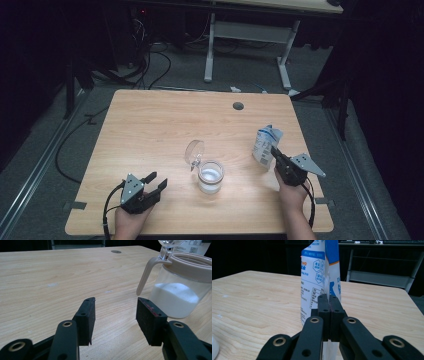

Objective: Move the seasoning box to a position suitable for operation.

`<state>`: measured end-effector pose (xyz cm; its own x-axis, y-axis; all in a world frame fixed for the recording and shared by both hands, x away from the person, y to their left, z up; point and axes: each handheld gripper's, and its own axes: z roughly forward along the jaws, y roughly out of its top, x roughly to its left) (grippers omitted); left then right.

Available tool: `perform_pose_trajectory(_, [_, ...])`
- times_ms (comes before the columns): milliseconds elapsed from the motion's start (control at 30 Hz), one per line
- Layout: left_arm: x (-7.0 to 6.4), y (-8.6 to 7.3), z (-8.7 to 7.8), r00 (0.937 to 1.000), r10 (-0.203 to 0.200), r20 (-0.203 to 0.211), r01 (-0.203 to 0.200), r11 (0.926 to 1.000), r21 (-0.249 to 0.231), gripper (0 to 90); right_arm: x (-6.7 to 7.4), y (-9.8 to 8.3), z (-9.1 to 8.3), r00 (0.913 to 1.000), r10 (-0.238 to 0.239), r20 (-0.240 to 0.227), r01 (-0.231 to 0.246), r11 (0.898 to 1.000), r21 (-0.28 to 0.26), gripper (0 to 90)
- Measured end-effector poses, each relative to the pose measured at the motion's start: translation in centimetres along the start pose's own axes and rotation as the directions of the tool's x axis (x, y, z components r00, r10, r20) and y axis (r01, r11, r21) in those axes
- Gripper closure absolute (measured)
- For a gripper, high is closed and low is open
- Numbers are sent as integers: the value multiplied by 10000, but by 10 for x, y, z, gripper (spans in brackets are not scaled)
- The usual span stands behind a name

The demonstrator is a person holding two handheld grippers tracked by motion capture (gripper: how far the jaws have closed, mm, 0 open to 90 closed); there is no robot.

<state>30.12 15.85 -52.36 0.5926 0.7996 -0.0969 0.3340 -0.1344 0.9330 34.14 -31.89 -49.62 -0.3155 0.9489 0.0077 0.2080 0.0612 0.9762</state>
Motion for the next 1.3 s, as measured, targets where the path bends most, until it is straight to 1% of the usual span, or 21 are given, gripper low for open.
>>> perform_pose_trajectory(167, [1,0,-2,10000,32,-14,-32,10000,-28,499,2,-1,-4,10000,-90,-6,90,9999,63,897])
perform_pose_trajectory(200, [2,0,-3,9999,-96,62,96,9999,-51,498,2,-1,-5,10000,7,-78,-7,10000,75,898])
perform_pose_trajectory(300, [4,0,-4,9998,-188,82,189,9998,-93,498,3,-1,-6,10000,2,-72,-1,10000,94,897])
perform_pose_trajectory(533, [4,0,-4,9998,-151,98,152,9998,-96,497,3,0,-6,9999,124,-86,-123,9998,136,892])
perform_pose_trajectory(700, [3,0,-4,9998,-143,101,144,9999,-95,497,4,1,-5,10000,44,-82,-43,9999,131,879])
perform_pose_trajectory(833, [4,-1,-3,9997,-187,156,188,9998,-36,496,3,1,-5,9996,214,-167,-213,9997,113,866])
perform_pose_trajectory(933, [4,-1,-3,9997,-182,170,183,9998,-4,494,3,1,-6,9996,222,-158,-220,9997,101,862])
perform_pose_trajectory(1167, [3,-2,-1,9996,-156,222,154,9998,79,492,3,1,-5,9996,269,-83,-268,9995,156,827])
perform_pose_trajectory(1200, [3,-2,-1,9996,-164,221,162,9998,84,492,2,1,-5,9997,256,-59,-255,9996,150,807])
perform_pose_trajectory(1300, [3,-2,-1,9996,-163,226,161,9998,85,492,2,1,-5,9996,268,-22,-267,9995,170,790])
